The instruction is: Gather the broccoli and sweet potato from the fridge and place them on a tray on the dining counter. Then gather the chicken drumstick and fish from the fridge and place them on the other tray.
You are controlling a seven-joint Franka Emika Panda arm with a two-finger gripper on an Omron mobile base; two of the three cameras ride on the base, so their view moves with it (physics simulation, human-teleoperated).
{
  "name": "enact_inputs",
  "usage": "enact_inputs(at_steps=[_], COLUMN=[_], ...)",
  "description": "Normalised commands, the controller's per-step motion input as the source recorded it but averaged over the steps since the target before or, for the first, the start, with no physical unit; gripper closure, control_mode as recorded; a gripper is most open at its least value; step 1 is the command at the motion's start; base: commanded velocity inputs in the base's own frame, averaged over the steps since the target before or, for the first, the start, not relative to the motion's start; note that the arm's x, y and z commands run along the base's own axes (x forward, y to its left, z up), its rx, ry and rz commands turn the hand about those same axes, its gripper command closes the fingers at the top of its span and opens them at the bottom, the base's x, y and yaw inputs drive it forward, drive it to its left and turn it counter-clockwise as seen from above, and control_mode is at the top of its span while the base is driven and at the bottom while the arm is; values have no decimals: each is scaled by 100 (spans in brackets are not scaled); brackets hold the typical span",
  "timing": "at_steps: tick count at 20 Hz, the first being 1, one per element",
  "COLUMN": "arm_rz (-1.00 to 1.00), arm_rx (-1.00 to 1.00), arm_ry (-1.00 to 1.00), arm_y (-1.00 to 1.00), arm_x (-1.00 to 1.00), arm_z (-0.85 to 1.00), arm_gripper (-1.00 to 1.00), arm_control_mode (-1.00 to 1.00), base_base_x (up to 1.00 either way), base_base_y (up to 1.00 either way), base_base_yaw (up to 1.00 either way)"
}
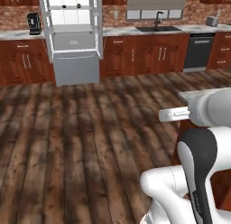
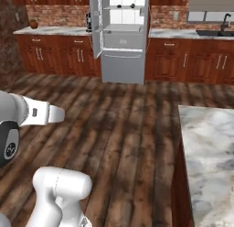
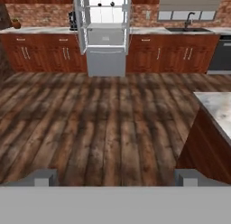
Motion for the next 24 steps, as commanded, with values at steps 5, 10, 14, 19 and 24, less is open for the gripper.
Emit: enact_inputs(at_steps=[5, 10, 14, 19, 24], arm_rz=[0, 0, 0, 0, 0], arm_rx=[0, 0, 0, 0, 0], arm_ry=[0, 0, 0, 0, 0], arm_y=[0, 0, 0, 0, 0], arm_x=[0, 0, 0, 0, 0], arm_z=[0, 0, 0, 0, 0], arm_gripper=[-100, -100, -100, -100, -100], arm_control_mode=[100, 100, 100, 100, 100], base_base_x=[100, 100, 100, 100, 100], base_base_y=[48, 64, 22, 0, 0], base_base_yaw=[0, 3, 9, 9, 6])
